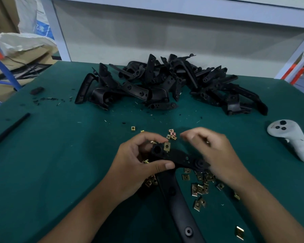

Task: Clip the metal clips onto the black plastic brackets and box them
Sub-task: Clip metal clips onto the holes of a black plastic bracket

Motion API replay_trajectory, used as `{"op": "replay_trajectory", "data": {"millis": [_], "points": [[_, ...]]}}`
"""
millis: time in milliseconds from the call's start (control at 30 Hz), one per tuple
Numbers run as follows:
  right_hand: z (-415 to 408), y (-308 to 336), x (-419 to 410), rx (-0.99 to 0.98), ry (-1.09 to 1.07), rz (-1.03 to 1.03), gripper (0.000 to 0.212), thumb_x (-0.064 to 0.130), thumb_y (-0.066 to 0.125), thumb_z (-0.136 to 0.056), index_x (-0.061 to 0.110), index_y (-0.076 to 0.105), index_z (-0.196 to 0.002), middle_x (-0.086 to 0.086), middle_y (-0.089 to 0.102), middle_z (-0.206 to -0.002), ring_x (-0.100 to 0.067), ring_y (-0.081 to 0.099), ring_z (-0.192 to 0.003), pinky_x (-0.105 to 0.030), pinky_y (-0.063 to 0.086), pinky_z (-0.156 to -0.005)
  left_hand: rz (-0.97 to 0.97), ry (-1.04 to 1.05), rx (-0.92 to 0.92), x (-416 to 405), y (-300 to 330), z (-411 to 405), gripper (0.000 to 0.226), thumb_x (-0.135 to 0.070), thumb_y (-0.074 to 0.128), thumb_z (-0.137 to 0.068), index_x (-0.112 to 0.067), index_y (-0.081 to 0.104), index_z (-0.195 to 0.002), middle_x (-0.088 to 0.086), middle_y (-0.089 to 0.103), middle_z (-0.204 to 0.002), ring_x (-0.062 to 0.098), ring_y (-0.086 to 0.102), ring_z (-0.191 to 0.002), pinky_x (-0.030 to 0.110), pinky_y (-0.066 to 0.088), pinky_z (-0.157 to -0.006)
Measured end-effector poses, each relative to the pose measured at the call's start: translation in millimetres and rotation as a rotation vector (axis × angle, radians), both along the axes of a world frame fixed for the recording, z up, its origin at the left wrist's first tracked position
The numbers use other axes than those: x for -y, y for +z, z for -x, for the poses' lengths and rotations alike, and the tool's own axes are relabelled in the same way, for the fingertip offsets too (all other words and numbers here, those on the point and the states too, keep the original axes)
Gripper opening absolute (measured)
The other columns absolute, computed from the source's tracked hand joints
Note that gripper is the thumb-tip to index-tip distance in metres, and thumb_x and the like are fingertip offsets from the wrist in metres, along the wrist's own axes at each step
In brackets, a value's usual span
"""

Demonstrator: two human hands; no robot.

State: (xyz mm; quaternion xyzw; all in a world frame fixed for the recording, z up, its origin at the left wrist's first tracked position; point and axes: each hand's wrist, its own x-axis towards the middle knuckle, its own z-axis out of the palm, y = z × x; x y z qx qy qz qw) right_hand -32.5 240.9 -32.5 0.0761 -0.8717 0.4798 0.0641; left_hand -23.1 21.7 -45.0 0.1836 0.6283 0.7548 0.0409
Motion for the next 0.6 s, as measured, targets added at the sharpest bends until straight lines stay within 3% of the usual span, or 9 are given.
{"op": "replay_trajectory", "data": {"millis": [67, 133, 200, 300, 467, 600], "points": [[2.6, -11.0, -2.2, -0.041, 0.098, -0.274, 0.020, 0.025, 0.067, -0.097, 0.032, 0.074, -0.114, 0.020, 0.067, -0.106, -0.004, 0.059, -0.106, -0.032, 0.049, -0.090, -0.003, -0.009, 0.014, 1.5, 0.4, 0.3, 0.034, -0.015, 0.087, -0.065, -0.028, 0.071, -0.093, -0.007, 0.072, -0.085, 0.008, 0.068, -0.080, 0.018, 0.055, -0.073], [2.0, -19.7, -1.0, -0.006, 0.188, -0.383, 0.033, 0.020, 0.070, -0.094, 0.036, 0.070, -0.123, 0.024, 0.059, -0.112, -0.004, 0.050, -0.113, -0.035, 0.044, -0.096, 0.001, -0.019, 0.020, 2.0, 0.4, 1.0, 0.028, -0.016, 0.084, -0.068, -0.026, 0.070, -0.090, -0.008, 0.068, -0.082, 0.008, 0.064, -0.078, 0.019, 0.054, -0.072], [1.0, -23.6, 0.7, -0.024, 0.219, -0.415, 0.032, 0.024, 0.070, -0.095, 0.043, 0.068, -0.120, 0.027, 0.055, -0.113, -0.003, 0.045, -0.112, -0.037, 0.041, -0.097, 0.001, -0.020, 0.025, 1.4, -0.3, 1.2, 0.027, -0.016, 0.085, -0.066, -0.024, 0.070, -0.088, -0.007, 0.066, -0.081, 0.008, 0.062, -0.077, 0.020, 0.053, -0.071], [1.9, -25.3, 2.6, -0.070, 0.201, -0.432, 0.024, 0.017, 0.070, -0.094, 0.039, 0.070, -0.106, 0.025, 0.054, -0.103, -0.005, 0.046, -0.104, -0.039, 0.044, -0.090, -0.020, -0.013, 0.027, 0.4, -1.6, 1.3, 0.026, -0.012, 0.084, -0.066, -0.019, 0.069, -0.086, -0.007, 0.066, -0.079, 0.007, 0.062, -0.075, 0.018, 0.053, -0.069], [3.1, -22.7, 3.1, -0.041, 0.202, -0.360, 0.011, 0.027, 0.072, -0.093, 0.033, 0.063, -0.093, 0.020, 0.055, -0.094, -0.004, 0.056, -0.092, -0.020, 0.042, -0.075, -0.046, 0.008, 0.039, 3.0, -2.4, 3.9, 0.025, -0.012, 0.083, -0.071, -0.022, 0.068, -0.089, -0.009, 0.067, -0.082, 0.005, 0.065, -0.077, 0.016, 0.053, -0.069], [5.3, -18.8, -2.2, -0.074, 0.123, -0.342, 0.023, 0.018, 0.078, -0.088, 0.033, 0.061, -0.090, 0.017, 0.058, -0.090, -0.006, 0.058, -0.089, -0.012, 0.039, -0.071, -0.047, -0.013, 0.048, 3.5, -3.4, 2.9, 0.027, -0.016, 0.081, -0.079, -0.016, 0.062, -0.098, -0.012, 0.067, -0.083, 0.004, 0.066, -0.073, 0.015, 0.053, -0.066]]}}
